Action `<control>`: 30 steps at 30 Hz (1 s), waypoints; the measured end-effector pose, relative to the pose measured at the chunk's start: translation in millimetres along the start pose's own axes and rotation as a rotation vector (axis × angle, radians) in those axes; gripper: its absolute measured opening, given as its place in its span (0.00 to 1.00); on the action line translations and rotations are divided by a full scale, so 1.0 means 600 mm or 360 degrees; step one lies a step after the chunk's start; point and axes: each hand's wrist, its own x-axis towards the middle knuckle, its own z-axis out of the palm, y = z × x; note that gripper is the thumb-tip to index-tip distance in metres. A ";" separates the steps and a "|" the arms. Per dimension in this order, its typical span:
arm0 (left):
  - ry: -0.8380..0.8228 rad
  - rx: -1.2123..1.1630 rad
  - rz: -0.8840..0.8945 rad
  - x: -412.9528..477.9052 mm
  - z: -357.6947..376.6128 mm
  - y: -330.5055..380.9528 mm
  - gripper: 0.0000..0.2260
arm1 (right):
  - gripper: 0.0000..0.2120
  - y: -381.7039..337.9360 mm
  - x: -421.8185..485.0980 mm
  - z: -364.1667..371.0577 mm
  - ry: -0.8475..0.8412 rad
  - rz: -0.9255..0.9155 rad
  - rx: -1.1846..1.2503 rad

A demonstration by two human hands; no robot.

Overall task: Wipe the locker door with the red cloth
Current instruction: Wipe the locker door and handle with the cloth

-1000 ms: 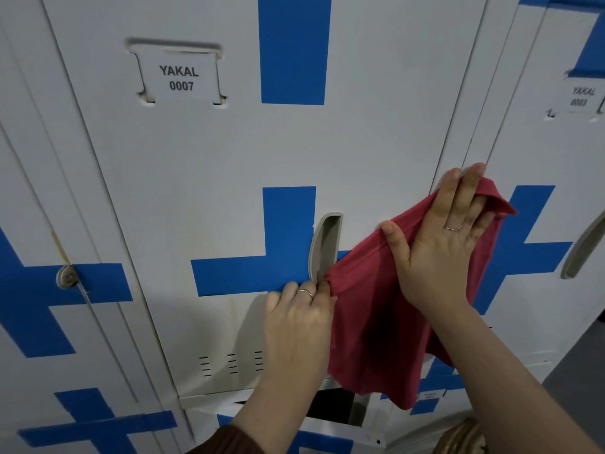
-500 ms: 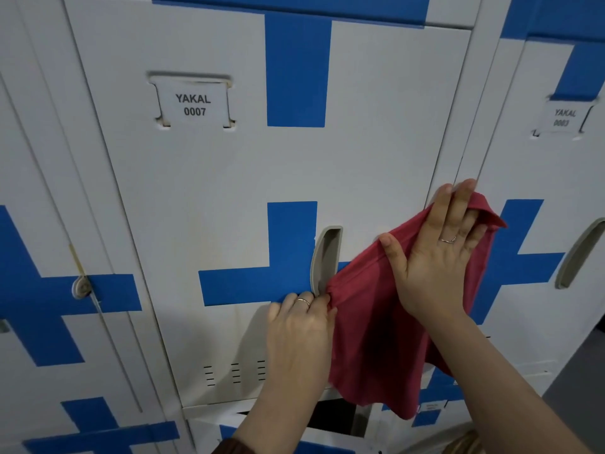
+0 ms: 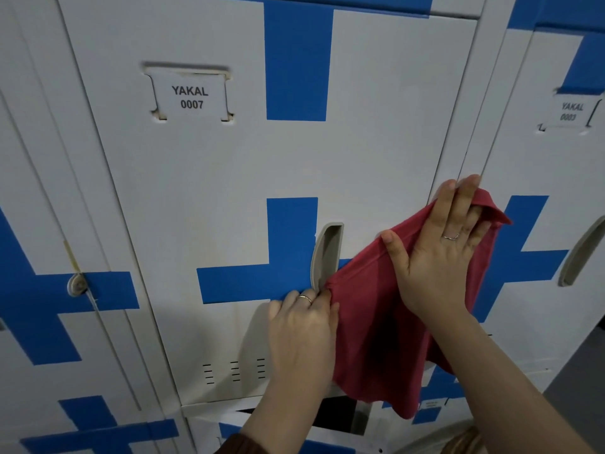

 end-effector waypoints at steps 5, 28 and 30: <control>-0.0045 0.0164 0.0107 0.004 -0.004 -0.005 0.04 | 0.41 0.000 0.000 0.000 -0.0014 -0.0002 -0.0005; 0.0095 0.0199 0.0261 0.010 0.003 -0.017 0.15 | 0.41 0.001 0.001 -0.002 -0.0034 -0.0003 -0.0009; 0.0091 0.0209 0.0283 0.007 0.003 -0.016 0.13 | 0.41 0.002 0.001 -0.002 -0.0030 -0.0009 -0.0014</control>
